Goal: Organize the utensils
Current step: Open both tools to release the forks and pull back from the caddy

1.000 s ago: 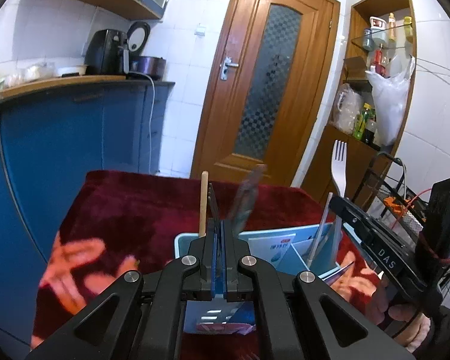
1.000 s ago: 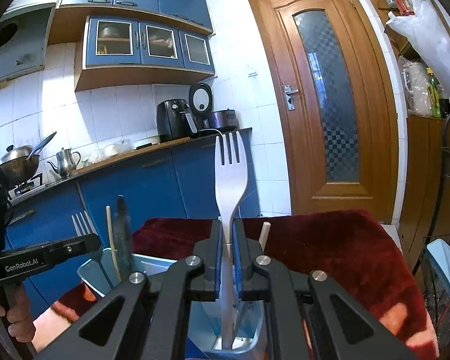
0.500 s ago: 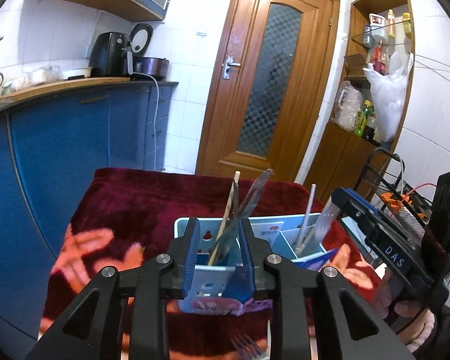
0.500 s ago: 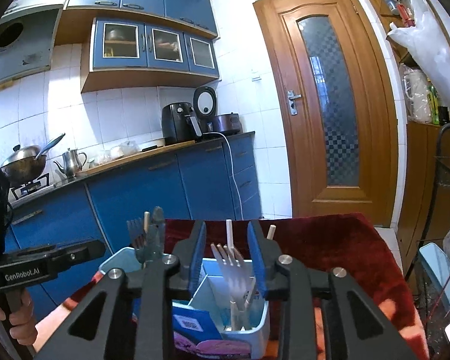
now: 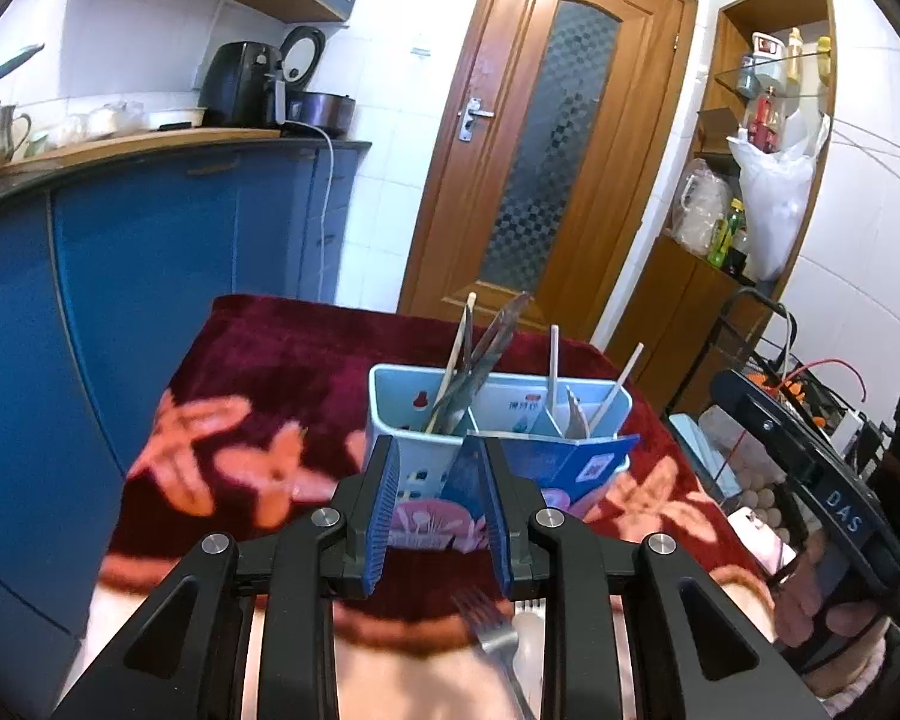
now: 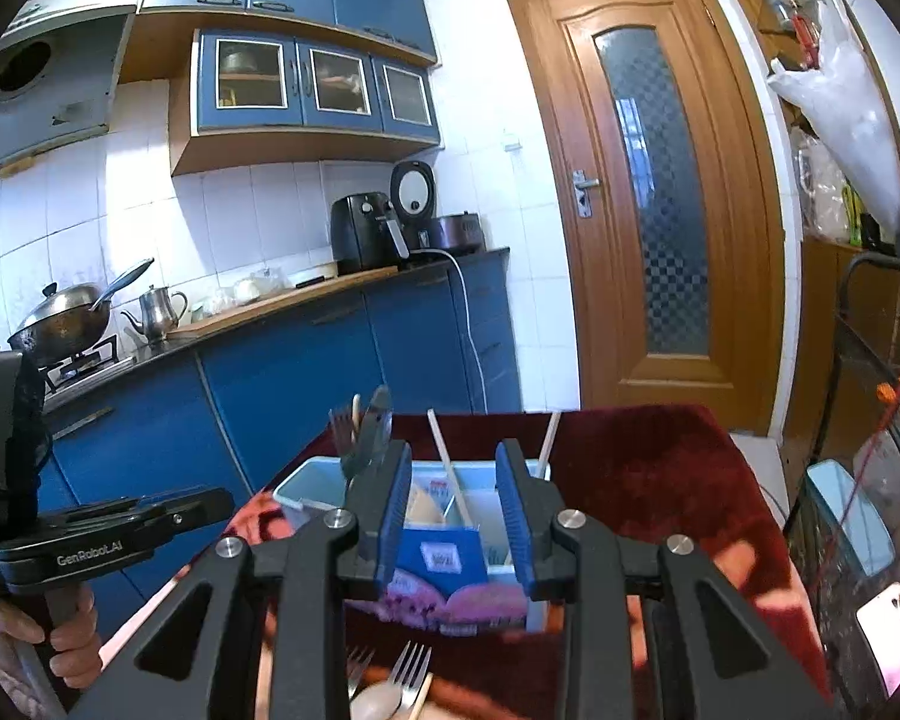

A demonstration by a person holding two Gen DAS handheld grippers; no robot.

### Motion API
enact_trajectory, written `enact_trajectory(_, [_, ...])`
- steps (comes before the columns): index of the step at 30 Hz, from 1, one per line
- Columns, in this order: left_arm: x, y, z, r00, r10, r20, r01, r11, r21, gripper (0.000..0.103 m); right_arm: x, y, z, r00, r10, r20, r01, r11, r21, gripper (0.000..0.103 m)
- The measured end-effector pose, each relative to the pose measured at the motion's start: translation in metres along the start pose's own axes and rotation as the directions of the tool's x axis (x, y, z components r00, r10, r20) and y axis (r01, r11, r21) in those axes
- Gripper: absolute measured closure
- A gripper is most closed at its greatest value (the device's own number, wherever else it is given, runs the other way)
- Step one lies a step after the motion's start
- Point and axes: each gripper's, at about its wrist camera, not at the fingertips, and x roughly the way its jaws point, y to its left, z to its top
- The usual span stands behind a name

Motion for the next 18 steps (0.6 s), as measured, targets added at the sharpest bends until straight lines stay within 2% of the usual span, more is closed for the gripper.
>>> enact_trajectory(10, [-0.017,0.000,-0.026,0.998,-0.013,-0.059,0.012,1.000,-0.015,0.076,-0.027,0.011,-0.023,0.997,-0.017,-0.080,0.018,1.000,0.016,0.071])
enact_trajectory(18, [-0.011,0.000,-0.047,0.992,-0.030,-0.124,0.025,0.999,-0.038,0.075,-0.033,0.004,-0.055,0.984,-0.019,-0.176,0.033,0.997,0.072,0.071])
